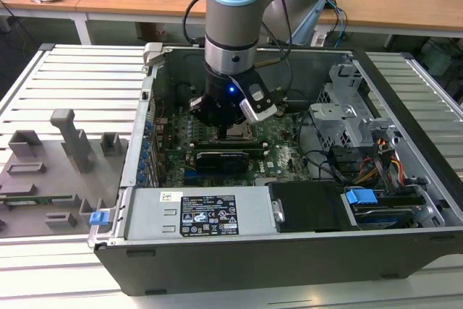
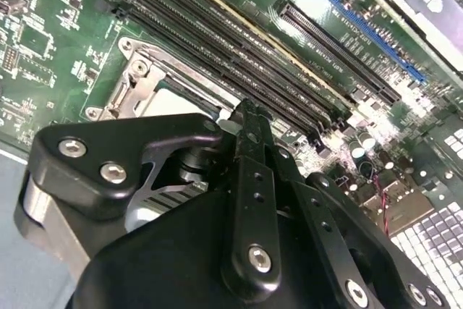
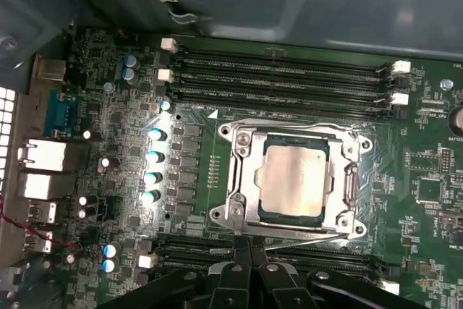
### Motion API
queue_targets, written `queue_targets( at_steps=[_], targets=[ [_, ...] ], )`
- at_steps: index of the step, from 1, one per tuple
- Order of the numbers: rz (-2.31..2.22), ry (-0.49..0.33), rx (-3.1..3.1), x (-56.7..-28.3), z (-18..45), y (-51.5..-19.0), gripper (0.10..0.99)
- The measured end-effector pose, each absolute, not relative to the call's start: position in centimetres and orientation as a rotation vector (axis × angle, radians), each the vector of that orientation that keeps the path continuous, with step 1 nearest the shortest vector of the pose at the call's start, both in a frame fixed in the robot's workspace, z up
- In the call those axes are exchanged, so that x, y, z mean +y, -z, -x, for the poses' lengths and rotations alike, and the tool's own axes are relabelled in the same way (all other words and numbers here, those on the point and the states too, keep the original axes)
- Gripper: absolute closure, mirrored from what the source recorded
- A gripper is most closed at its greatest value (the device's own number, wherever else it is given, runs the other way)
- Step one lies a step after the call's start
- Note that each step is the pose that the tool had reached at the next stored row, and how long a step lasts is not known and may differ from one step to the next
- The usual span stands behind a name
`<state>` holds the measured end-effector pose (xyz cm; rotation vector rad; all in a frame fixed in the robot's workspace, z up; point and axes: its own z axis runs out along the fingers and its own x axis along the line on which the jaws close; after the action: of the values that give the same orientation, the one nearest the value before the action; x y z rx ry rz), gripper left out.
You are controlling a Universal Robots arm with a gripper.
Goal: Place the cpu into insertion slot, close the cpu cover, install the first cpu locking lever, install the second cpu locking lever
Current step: 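Install the second cpu locking lever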
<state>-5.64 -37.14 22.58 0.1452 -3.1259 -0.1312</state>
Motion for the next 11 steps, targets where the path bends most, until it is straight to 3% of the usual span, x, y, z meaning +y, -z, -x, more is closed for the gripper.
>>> queue_targets(
  at_steps=[6,11],
  targets=[
    [-0.146,0.224,-3.123,-38.3,6.2,-22.6,0.98],
    [-0.146,0.254,-3.122,-38.5,6.7,-22.2,0.98]
  ],
)
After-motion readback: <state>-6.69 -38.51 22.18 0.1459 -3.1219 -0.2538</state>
